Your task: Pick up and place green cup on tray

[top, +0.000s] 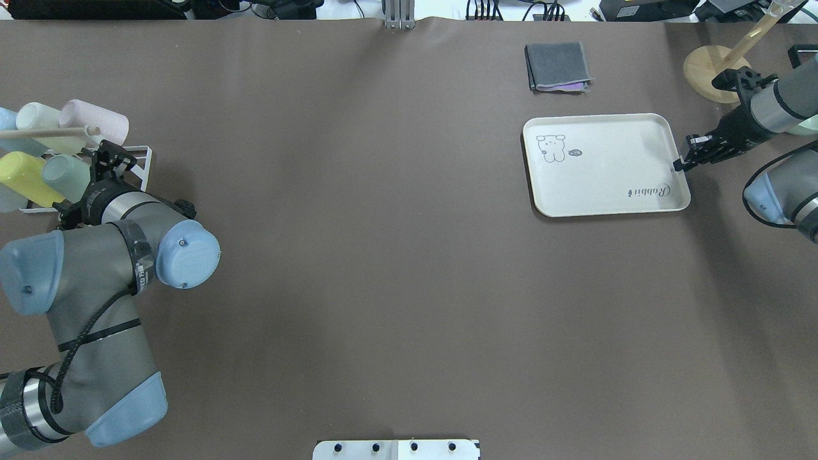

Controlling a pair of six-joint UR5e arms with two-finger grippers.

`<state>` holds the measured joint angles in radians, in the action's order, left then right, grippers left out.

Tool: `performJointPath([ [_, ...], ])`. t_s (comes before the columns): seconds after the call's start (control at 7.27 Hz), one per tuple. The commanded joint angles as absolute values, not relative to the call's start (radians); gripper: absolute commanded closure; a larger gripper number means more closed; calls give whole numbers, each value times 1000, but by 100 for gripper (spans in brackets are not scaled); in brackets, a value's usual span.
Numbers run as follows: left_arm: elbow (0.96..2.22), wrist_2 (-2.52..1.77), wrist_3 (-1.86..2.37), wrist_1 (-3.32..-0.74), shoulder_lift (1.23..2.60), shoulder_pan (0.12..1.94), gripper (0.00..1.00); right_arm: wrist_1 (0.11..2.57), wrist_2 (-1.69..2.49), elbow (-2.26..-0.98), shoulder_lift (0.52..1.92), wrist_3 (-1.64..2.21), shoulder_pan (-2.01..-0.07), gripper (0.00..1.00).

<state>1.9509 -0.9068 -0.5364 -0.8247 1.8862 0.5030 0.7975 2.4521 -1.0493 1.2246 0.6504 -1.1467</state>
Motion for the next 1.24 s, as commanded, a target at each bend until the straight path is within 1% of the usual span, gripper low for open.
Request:
performJointPath([
  [0.0,1918,-881,-586,-853,1853,497,2,798,2451,-1048,1224,650,-1143,76],
  [0.14,1902,-887,-587,-848,1852,495,2,798,2451,-1048,1224,650,-1143,77],
  [0.41,1910,-940,-578,-812,1850,489,2,796,2451,-1048,1223,650,-1143,100],
  [0.69,1875,-942,-572,-825,1850,488,2,796,2456,-1054,1223,658,-1143,100],
  [1.1,1838,-939,-572,-880,1852,474,2,802,2465,-1161,1212,828,-1109,100],
])
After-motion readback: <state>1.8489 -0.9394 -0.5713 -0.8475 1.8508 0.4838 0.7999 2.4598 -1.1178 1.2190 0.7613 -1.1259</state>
